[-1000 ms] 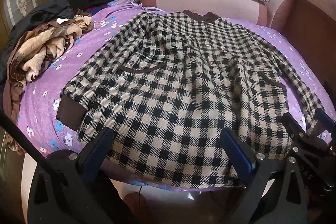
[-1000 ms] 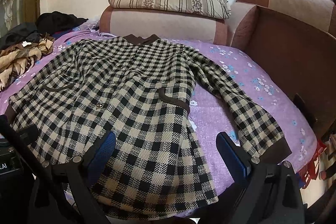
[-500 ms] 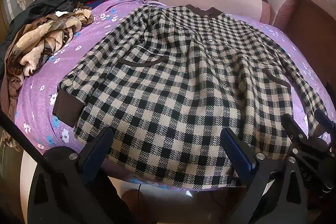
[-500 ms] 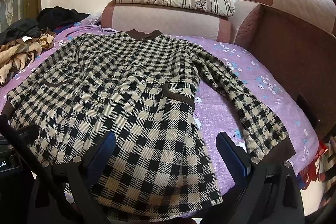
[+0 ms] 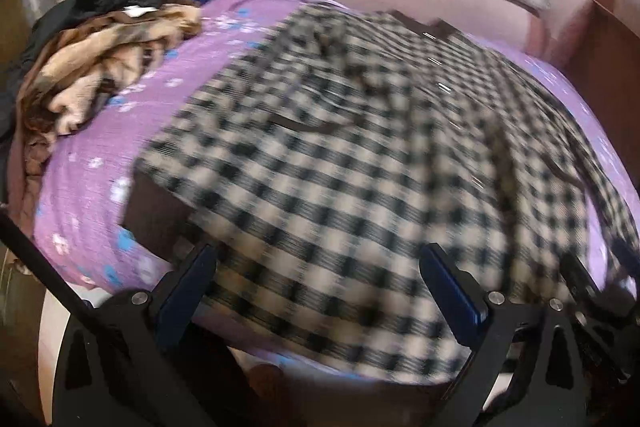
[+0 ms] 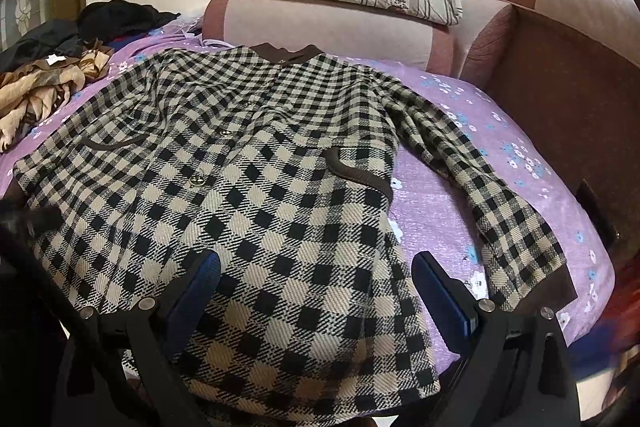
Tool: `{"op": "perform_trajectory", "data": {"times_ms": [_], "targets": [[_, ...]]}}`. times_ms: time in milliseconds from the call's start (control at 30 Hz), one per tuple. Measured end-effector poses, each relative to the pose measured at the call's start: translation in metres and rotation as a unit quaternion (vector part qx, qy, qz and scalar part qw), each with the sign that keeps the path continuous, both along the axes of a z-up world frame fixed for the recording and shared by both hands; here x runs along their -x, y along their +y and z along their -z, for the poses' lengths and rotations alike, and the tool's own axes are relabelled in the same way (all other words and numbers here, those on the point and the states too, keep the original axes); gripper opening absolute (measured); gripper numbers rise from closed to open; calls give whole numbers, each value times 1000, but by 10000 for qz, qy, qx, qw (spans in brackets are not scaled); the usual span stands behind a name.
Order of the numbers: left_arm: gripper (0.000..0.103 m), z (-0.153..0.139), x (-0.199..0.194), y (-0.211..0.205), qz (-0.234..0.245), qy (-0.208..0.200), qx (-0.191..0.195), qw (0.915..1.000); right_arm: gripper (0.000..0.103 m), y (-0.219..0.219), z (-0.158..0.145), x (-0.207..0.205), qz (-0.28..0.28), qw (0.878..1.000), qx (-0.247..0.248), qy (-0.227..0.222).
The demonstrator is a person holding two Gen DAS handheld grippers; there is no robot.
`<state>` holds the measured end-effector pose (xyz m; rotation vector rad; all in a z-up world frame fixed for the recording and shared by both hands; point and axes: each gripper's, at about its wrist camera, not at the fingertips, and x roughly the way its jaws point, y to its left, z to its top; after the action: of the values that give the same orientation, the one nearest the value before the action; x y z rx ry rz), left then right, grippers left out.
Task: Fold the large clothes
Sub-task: 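Grasp the coat's sleeve cuff with the left gripper and lift it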
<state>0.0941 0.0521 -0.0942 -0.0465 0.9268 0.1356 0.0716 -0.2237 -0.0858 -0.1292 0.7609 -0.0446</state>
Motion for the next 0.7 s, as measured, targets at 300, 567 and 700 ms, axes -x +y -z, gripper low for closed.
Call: {"op": "perform_trajectory", "data": {"times_ms": [300, 567, 700], "targets": [[101, 2, -37, 115, -1165, -101, -298, 9927, 99, 3, 7, -5, -67, 9999, 14, 149], [48, 36, -76, 155, -618, 291, 540, 9962, 99, 9, 6, -2, -141, 9996, 172, 159], [9, 24, -83, 155, -503, 277, 263, 9980, 99, 10, 6, -2, -141, 9994, 249, 202]]}}
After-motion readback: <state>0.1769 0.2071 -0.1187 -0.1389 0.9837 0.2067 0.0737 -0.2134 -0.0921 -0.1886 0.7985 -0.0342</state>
